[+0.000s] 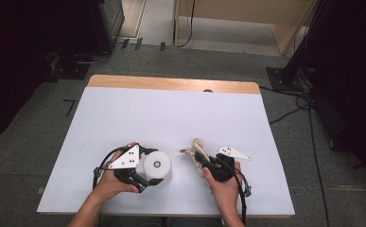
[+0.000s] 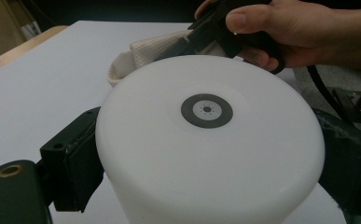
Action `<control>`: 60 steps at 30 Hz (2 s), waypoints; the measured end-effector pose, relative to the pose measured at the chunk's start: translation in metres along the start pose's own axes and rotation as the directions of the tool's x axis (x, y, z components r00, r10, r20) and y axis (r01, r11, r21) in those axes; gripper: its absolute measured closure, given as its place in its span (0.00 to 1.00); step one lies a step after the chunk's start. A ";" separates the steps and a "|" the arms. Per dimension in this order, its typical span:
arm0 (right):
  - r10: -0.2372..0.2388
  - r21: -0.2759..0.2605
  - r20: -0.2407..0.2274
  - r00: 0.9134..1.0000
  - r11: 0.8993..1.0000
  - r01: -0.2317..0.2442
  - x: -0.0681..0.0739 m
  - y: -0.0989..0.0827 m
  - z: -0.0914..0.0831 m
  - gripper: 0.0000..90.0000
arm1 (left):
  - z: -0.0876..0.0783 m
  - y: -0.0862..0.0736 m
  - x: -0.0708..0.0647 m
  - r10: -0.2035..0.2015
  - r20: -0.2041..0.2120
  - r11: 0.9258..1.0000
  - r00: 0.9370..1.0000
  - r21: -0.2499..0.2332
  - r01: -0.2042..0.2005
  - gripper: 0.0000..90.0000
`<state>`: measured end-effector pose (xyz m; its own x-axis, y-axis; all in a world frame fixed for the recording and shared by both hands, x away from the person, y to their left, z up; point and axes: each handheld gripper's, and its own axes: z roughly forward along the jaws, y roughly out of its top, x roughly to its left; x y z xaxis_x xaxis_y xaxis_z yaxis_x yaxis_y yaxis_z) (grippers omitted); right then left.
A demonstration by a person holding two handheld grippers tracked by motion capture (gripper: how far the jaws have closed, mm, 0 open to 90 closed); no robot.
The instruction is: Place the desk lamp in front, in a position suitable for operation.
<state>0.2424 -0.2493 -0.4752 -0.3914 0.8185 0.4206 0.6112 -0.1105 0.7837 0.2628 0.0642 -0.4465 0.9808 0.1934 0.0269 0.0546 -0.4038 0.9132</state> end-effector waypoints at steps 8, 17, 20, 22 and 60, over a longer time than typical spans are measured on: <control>-0.007 0.007 -0.012 1.000 1.000 0.007 0.001 0.001 0.006 0.91 | -0.009 -0.009 -0.012 -0.185 -0.109 0.982 0.977 -0.045 0.181 0.03; -0.010 0.002 -0.013 1.000 1.000 0.010 0.001 0.003 0.006 0.90 | 0.009 -0.007 -0.041 -0.167 -0.342 0.980 0.925 0.042 0.192 0.03; -0.009 0.002 -0.013 1.000 1.000 0.009 0.001 0.003 0.006 0.90 | 0.012 -0.008 -0.043 -0.154 -0.365 0.982 0.918 0.047 0.183 0.09; -0.011 0.001 -0.010 1.000 1.000 0.011 0.001 0.003 0.005 0.90 | 0.010 -0.007 -0.039 -0.169 -0.342 0.979 0.924 0.048 0.197 0.09; -0.047 -0.101 -0.356 0.933 0.995 0.011 0.071 0.006 0.002 0.91 | -0.012 -0.029 0.008 -0.040 -0.033 0.999 0.999 0.004 0.040 0.10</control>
<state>0.2195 -0.1909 -0.4414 -0.6389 0.5680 0.5188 0.5342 -0.1577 0.8305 0.2669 0.0879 -0.4677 0.9711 0.2388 0.0036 0.0948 -0.3992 0.9119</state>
